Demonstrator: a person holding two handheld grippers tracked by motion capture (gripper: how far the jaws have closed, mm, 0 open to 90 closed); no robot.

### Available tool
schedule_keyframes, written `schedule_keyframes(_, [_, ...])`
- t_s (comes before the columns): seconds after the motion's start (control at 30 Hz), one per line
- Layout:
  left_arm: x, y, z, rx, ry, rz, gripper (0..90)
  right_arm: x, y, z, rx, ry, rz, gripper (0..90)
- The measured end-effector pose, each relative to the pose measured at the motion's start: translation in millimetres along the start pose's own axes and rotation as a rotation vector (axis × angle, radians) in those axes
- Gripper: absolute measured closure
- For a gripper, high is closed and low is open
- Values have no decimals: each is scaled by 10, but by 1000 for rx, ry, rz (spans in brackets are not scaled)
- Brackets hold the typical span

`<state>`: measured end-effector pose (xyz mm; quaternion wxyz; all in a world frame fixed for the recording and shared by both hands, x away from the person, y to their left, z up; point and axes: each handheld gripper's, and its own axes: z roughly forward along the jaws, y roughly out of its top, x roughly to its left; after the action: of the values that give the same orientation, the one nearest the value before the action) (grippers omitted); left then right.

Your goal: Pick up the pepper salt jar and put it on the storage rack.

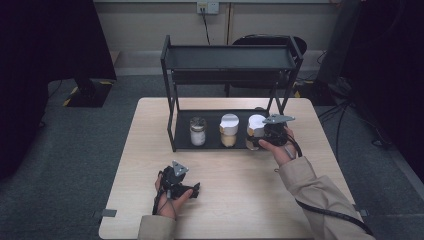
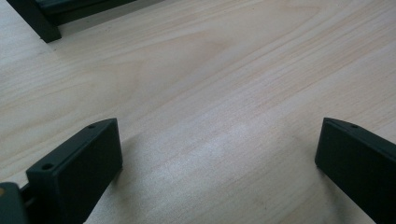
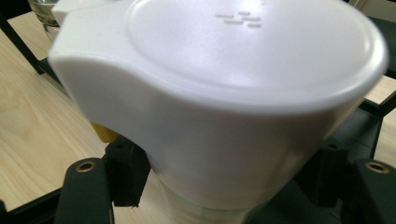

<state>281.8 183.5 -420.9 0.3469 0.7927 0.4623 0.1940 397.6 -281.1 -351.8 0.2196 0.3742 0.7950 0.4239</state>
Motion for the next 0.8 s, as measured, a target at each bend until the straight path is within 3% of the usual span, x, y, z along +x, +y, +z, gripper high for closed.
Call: schedule_keyframes(0.8, [0,0,0,0,0,0,1,85,41,279,21,-71,14,304])
